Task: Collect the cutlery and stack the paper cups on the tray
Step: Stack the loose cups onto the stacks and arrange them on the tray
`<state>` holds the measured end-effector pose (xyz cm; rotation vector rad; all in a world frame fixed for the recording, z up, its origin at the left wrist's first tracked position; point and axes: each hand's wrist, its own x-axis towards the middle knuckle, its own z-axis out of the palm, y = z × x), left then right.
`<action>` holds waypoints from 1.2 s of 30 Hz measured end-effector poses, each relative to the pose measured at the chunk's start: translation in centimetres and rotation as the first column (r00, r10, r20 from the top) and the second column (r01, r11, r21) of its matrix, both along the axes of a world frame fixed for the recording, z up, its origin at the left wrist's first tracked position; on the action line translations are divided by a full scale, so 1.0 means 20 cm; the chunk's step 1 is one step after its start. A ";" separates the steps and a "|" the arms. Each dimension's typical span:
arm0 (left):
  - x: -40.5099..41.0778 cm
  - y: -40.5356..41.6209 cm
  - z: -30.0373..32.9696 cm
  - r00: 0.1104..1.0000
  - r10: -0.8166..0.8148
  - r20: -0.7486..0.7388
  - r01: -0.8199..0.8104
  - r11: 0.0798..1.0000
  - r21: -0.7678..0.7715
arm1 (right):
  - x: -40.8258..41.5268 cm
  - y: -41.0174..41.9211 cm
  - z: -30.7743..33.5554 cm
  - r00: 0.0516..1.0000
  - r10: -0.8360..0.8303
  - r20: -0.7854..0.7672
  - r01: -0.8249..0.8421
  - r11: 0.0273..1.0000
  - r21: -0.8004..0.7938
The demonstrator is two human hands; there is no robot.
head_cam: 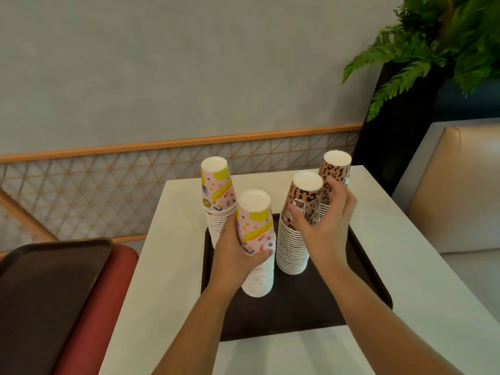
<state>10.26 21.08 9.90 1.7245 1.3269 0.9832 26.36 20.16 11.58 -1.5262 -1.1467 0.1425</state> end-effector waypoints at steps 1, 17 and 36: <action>0.01 0.01 0.00 1.000 0.002 0.001 -0.002 1.000 0.006 | 0.02 0.02 0.00 1.000 0.000 0.006 0.000 1.000 -0.010; 0.11 0.21 -0.01 0.999 0.038 0.029 -0.040 0.997 0.072 | 0.09 0.12 -0.07 0.988 0.156 0.009 -0.153 0.978 -0.142; 0.65 0.00 0.07 0.986 0.163 -0.032 -0.150 0.956 0.254 | 0.55 0.28 -0.02 0.989 0.147 0.022 -0.138 0.960 -0.243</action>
